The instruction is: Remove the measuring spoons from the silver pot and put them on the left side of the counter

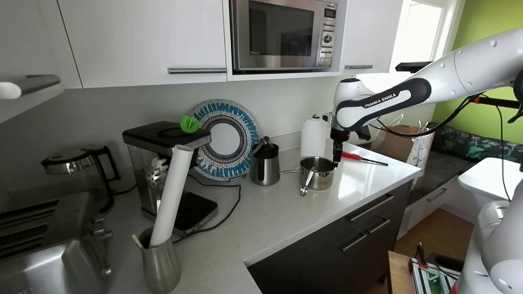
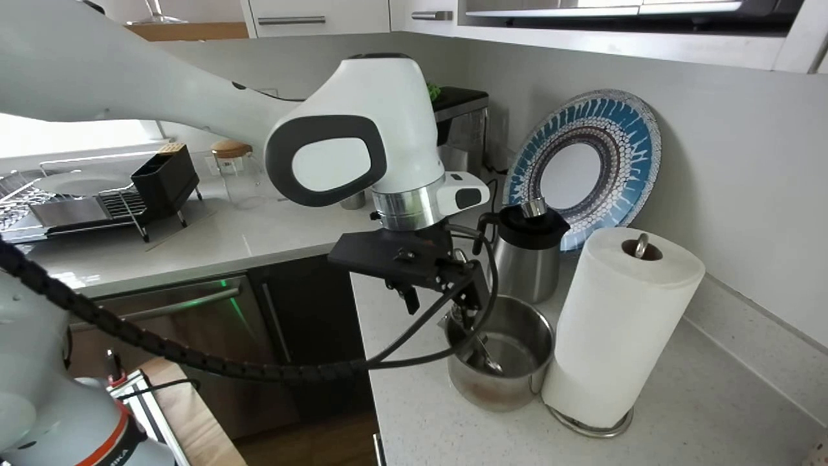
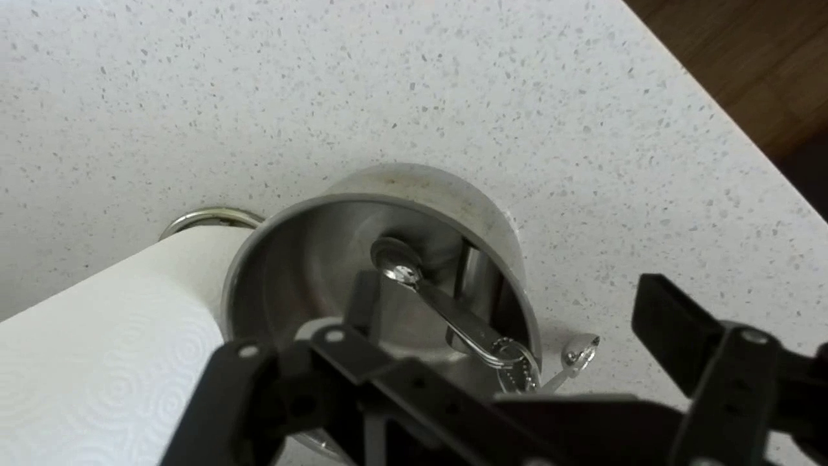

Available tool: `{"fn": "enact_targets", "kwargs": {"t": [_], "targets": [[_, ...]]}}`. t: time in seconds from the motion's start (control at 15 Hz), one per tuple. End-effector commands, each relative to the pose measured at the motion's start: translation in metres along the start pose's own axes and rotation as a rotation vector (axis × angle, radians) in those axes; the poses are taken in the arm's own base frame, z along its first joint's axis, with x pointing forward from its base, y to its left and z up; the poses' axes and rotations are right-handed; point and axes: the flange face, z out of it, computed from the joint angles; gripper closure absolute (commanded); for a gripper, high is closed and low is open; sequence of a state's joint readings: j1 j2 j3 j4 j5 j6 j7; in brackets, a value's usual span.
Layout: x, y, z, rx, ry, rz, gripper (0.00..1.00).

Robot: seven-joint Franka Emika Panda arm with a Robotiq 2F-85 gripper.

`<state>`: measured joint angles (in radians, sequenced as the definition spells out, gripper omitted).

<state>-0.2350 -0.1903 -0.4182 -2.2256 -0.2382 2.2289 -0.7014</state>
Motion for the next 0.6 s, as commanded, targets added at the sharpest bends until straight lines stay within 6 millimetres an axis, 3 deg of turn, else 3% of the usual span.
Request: {"fn": "enact_targets", "kwargs": {"t": [0.0,0.13,0.2,0.4,0.53], "targets": [[0.021,-0.006,0.011,-0.022,0.085,-0.009,0.0],[0.033,-0.01,0.018,-0.007,0.116,0.003,0.03],[0.037,-0.015,0.021,0.014,0.111,0.001,0.15],[0.042,-0.029,0.028,0.045,0.056,-0.004,0.33],[0.048,-0.031,0.034,0.05,0.064,-0.016,0.39]]}}
